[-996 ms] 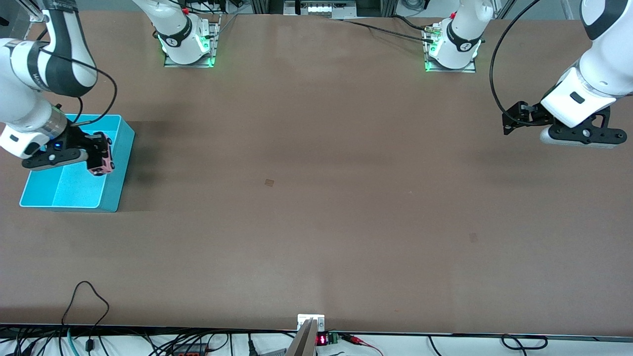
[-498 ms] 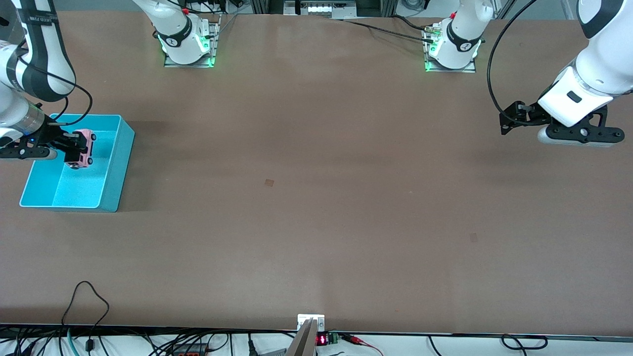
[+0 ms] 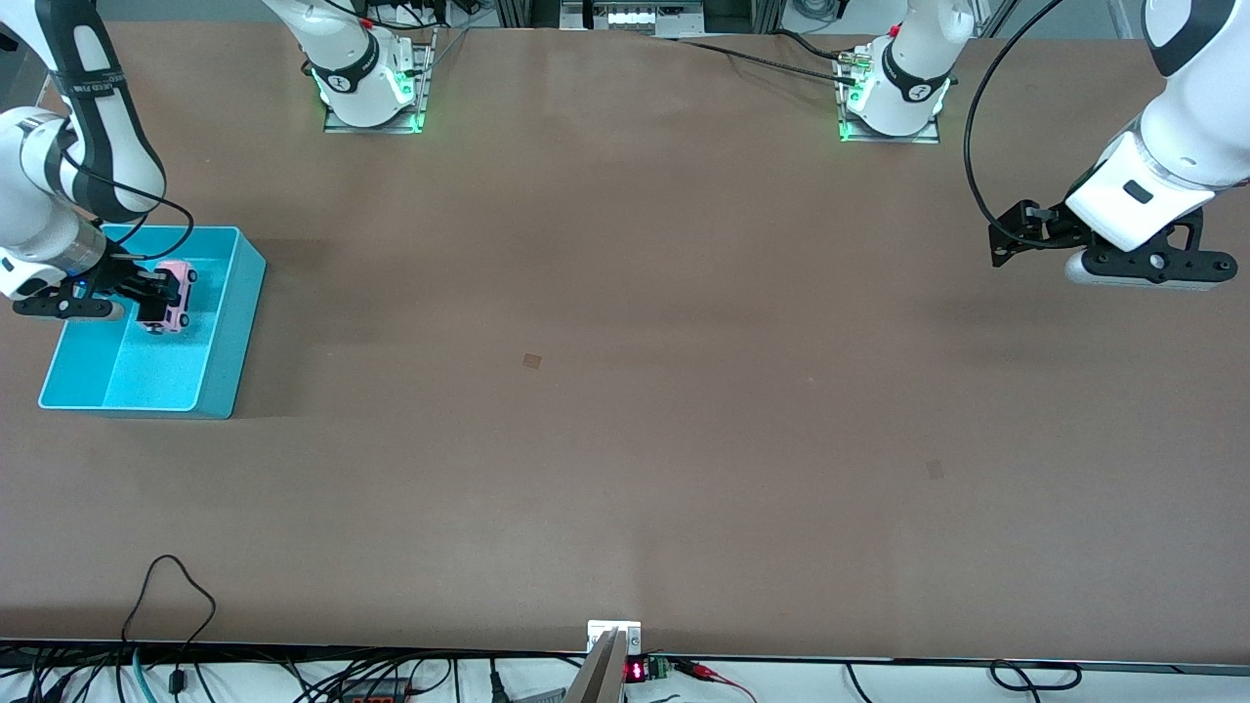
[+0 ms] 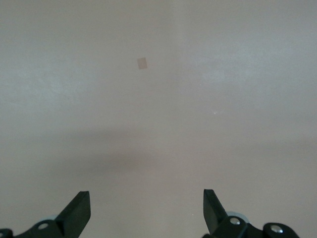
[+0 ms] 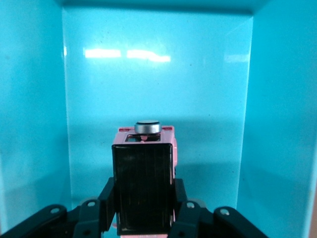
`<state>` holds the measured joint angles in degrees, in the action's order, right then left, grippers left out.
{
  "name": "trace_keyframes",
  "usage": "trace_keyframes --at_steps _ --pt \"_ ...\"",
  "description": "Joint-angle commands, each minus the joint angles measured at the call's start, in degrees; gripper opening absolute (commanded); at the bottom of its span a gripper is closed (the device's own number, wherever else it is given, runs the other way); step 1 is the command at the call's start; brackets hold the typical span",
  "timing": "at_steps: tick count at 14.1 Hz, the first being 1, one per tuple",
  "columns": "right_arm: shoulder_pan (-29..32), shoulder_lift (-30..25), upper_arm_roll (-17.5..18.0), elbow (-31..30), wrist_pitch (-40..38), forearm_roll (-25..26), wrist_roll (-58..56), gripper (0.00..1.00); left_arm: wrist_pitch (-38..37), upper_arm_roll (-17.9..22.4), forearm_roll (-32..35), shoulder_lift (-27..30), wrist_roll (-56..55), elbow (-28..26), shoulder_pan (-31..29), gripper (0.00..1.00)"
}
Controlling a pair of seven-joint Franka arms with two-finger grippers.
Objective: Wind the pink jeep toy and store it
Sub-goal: 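Lower the jeep into the blue bin and open the right gripper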
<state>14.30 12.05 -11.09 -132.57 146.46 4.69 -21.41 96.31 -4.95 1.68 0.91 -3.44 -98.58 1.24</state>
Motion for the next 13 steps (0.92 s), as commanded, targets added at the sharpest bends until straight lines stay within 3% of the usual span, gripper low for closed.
trace_keyframes --at_steps 1,4,6,7,10,13 --pt "1.43 0.95 0.36 -2.78 4.53 0.32 -1.7 0.0 -0.86 0.03 -0.36 -0.21 -0.34 0.93 -0.45 1.0" --pt "2.22 2.62 0.45 -2.79 4.89 0.06 -1.79 0.03 -0.95 0.12 -0.36 -0.21 -0.34 0.84 -0.45 1.0" --pt "2.22 3.24 0.45 -2.7 4.89 0.06 -1.79 0.25 -0.86 0.03 -0.36 -0.21 -0.43 0.93 -0.45 1.0" --pt "1.96 3.07 0.54 -2.52 4.89 0.06 -1.79 0.48 -0.86 -0.05 -0.36 -0.21 -0.43 0.93 -0.45 1.0" --pt "1.52 1.58 0.8 -2.35 4.63 0.15 -1.88 0.97 -0.77 -0.14 -0.27 -0.21 -0.43 1.02 -0.45 1.0" --pt "-0.58 -2.72 0.89 -1.12 3.66 0.06 -5.04 1.0 -1.12 -0.23 -0.27 -0.21 -0.43 1.19 -0.45 1.0"
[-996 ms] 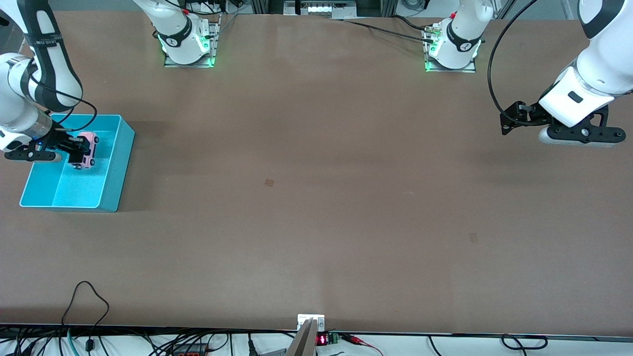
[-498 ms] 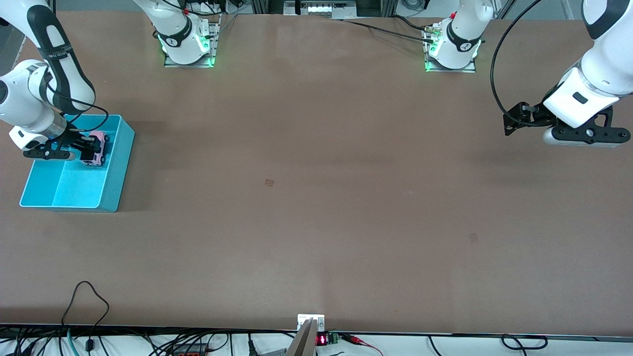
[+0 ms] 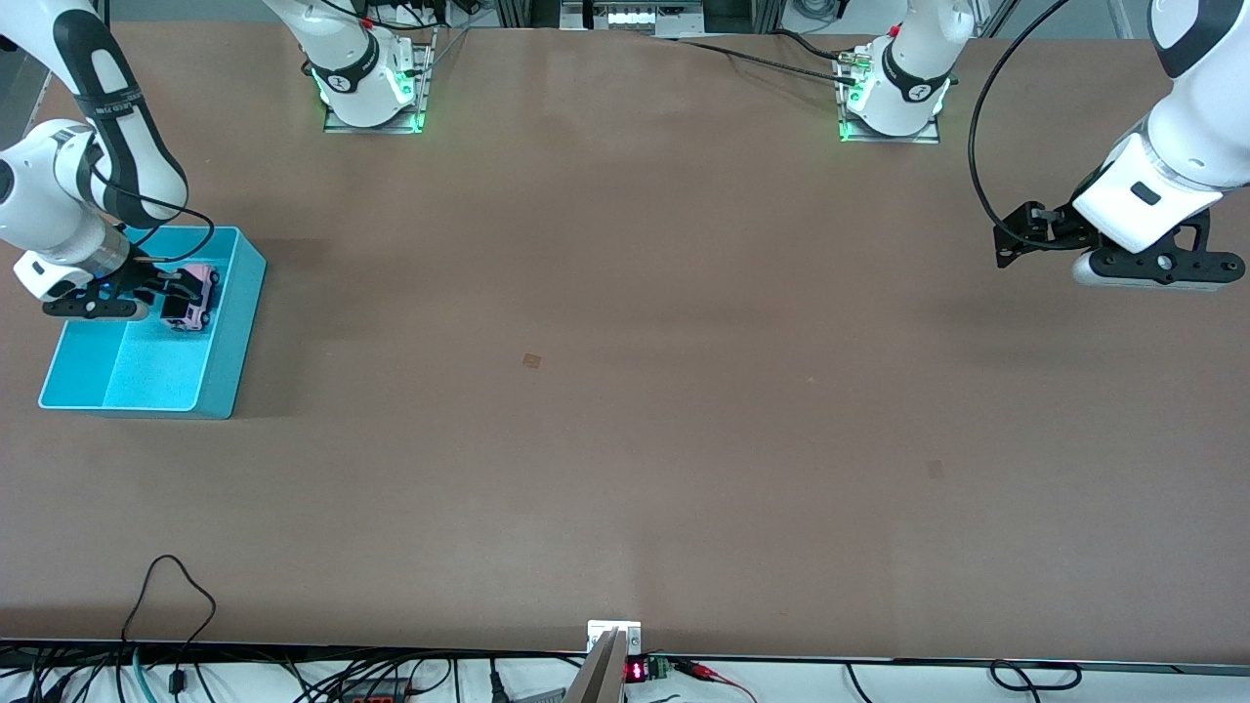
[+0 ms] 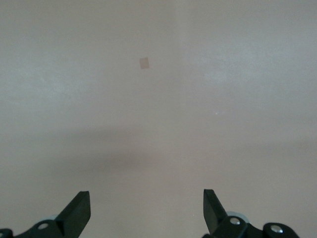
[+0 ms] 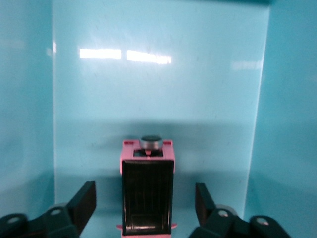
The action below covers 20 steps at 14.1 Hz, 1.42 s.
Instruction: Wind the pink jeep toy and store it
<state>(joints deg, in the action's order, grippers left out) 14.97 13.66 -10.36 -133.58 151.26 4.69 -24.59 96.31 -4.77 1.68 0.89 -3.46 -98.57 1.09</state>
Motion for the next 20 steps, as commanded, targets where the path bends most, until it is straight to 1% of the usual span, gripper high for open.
trace_keyframes --at_steps 1,3,5,8,9,12,14,16,18,19,20 --pt "-2.13 -6.26 0.16 -0.1 -2.27 0.06 -1.95 1.0 -1.03 -0.32 -0.27 -0.18 -0.4 1.28 -0.3 1.0" --pt "-5.73 -10.74 0.07 0.16 -4.91 0.06 -2.04 1.0 -1.03 -0.41 -0.27 -0.19 -0.4 1.28 -0.21 1.0" --pt "-8.46 -13.47 0.07 1.64 -8.68 -0.03 -2.04 1.0 -1.12 -0.5 -0.27 -0.18 -0.4 1.28 -0.21 1.0" --pt "-12.33 -14.28 0.07 8.66 -18.25 -0.2 -1.34 1.0 -1.65 -0.5 -0.27 -0.1 -0.32 1.28 -0.21 1.0" --pt "-13.29 -14.27 0.07 11.21 -22.11 -0.29 -0.03 1.0 -1.74 -0.5 -0.27 -0.1 -0.32 1.28 -0.21 1.0" --pt "-16.28 -14.01 0.25 18.59 -30.03 -0.38 6.29 1.0 -1.74 -0.5 -0.27 -0.18 -0.32 1.45 -0.21 1.0" --pt "-16.64 -13.84 2.52 23.86 -35.04 -1.25 9.28 1.0 -1.65 -0.5 -0.27 -0.1 -0.32 1.45 -0.21 1.0" --pt "-16.56 -14.01 4.02 28.44 -40.23 -3.97 11.66 1.0 -1.74 -0.59 -0.27 -0.18 -0.32 1.45 -0.12 1.0" --pt "-16.12 -14.01 5.87 33.27 -46.28 -4.6 11.76 1.0 -1.74 -0.59 -0.27 -0.1 -0.23 1.45 -0.12 1.0" --pt "-16.03 -14.1 6.13 35.12 -49.1 -4.77 12.02 1.0 -1.74 -0.59 -0.27 -0.1 -0.23 1.45 -0.12 1.0" --pt "-15.94 -14.27 6.83 36.53 -51.05 -6.17 12.2 1.0 -1.74 -0.59 -0.27 -0.18 -0.23 1.45 -0.12 1.0"
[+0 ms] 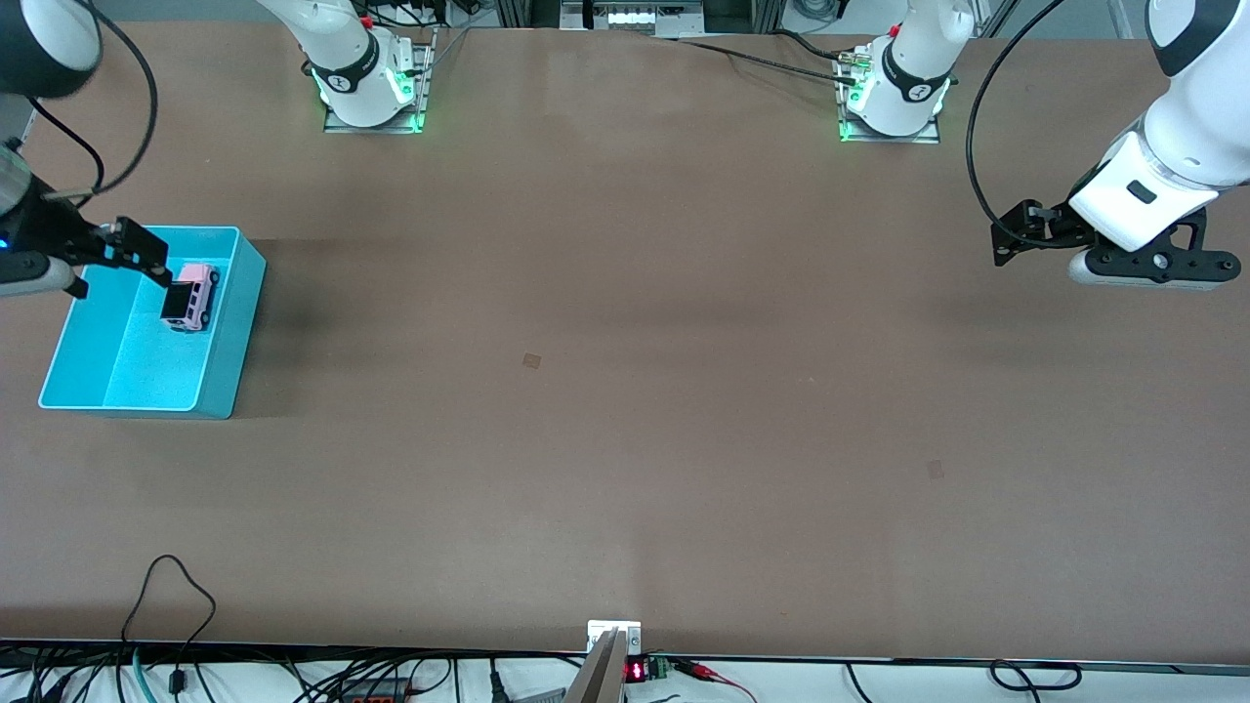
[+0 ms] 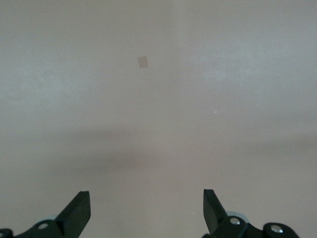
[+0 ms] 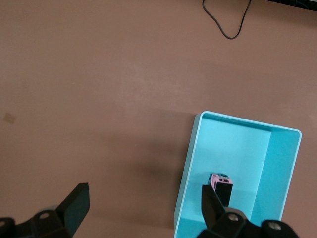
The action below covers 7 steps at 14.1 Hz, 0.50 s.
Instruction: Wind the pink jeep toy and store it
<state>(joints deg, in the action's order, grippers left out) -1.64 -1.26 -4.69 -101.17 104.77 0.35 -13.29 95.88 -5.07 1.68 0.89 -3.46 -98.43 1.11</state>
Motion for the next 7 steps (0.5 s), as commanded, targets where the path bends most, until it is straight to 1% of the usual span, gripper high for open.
trace_keyframes --at_steps 1,2,5,7 --pt "0.85 0.56 1.79 5.36 -5.45 -2.63 0.9 1.0 -1.31 -0.29 -0.27 -0.1 -0.31 1.31 -0.05 1.0" --pt "1.2 0.56 2.4 6.41 -6.33 -2.63 1.34 1.0 -1.31 -0.38 -0.27 -0.1 -0.23 1.31 0.12 1.0" --pt "1.55 0.3 4.77 9.4 -11.33 -2.63 11.16 1.0 -1.4 -0.38 -0.27 -0.1 -0.31 1.31 0.3 1.0" --pt "1.38 0.3 5.4 10.72 -12.57 -2.37 11.71 1.0 -1.66 -0.29 -0.27 -0.18 -0.31 1.31 0.3 1.0"
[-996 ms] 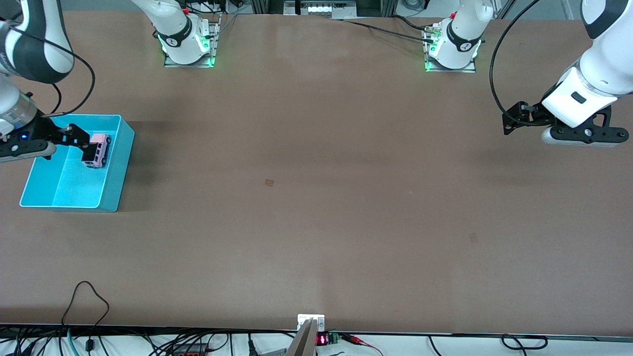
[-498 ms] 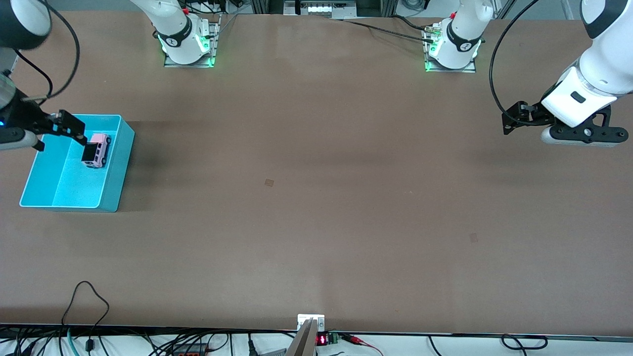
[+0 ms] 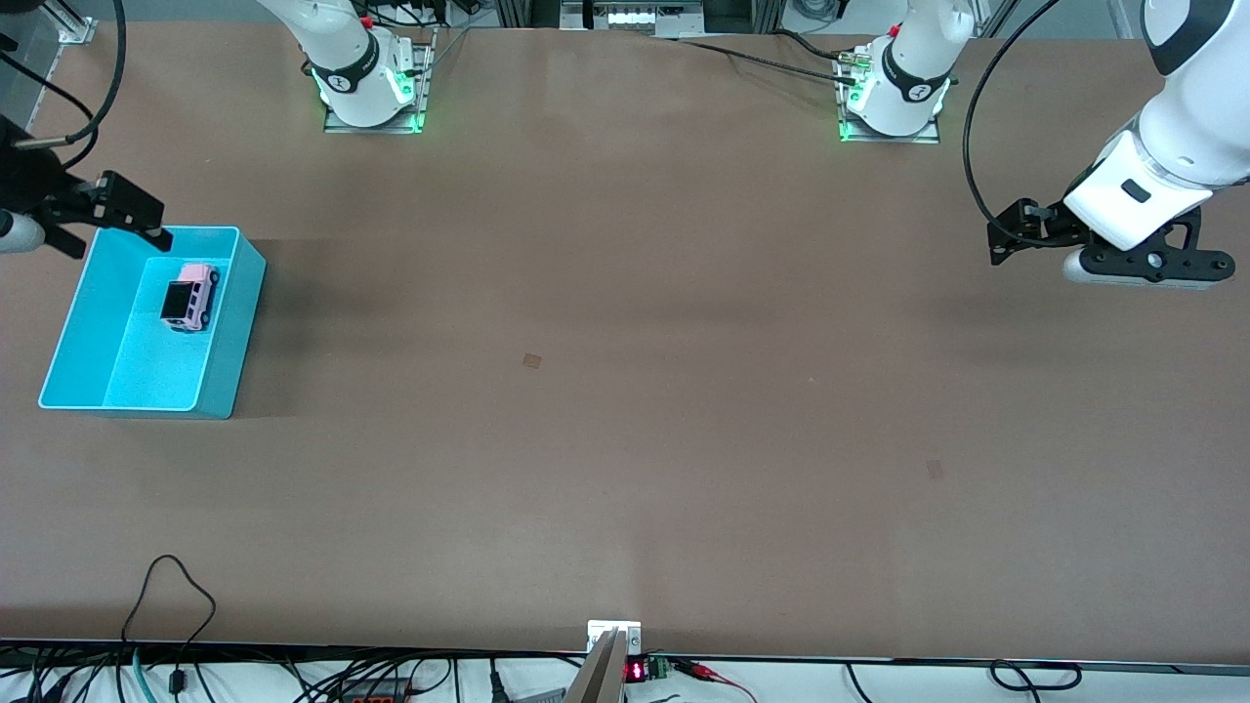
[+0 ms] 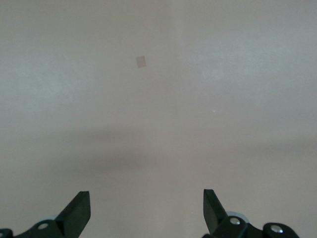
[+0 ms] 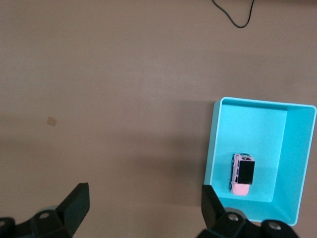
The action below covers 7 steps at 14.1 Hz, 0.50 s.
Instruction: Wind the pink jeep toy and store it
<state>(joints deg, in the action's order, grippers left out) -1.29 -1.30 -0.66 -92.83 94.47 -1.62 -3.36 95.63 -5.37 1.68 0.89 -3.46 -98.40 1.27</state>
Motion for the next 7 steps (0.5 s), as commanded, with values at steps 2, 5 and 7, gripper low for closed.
trace_keyframes --at_steps 2,5,7 --pt "0.67 0.34 1.53 3.18 -3.67 -0.4 1.95 1.0 -1.42 0.01 -0.27 -0.19 -0.31 1.54 0.14 1.0" --pt "0.76 0.42 2.41 4.76 -4.47 -0.22 1.69 1.0 -1.5 0.01 -0.27 -0.19 -0.31 1.54 0.14 1.0" --pt "0.85 0.51 2.24 5.11 -4.39 -0.49 1.96 1.0 -1.68 0.09 -0.27 -0.19 -0.14 1.54 0.05 1.0"
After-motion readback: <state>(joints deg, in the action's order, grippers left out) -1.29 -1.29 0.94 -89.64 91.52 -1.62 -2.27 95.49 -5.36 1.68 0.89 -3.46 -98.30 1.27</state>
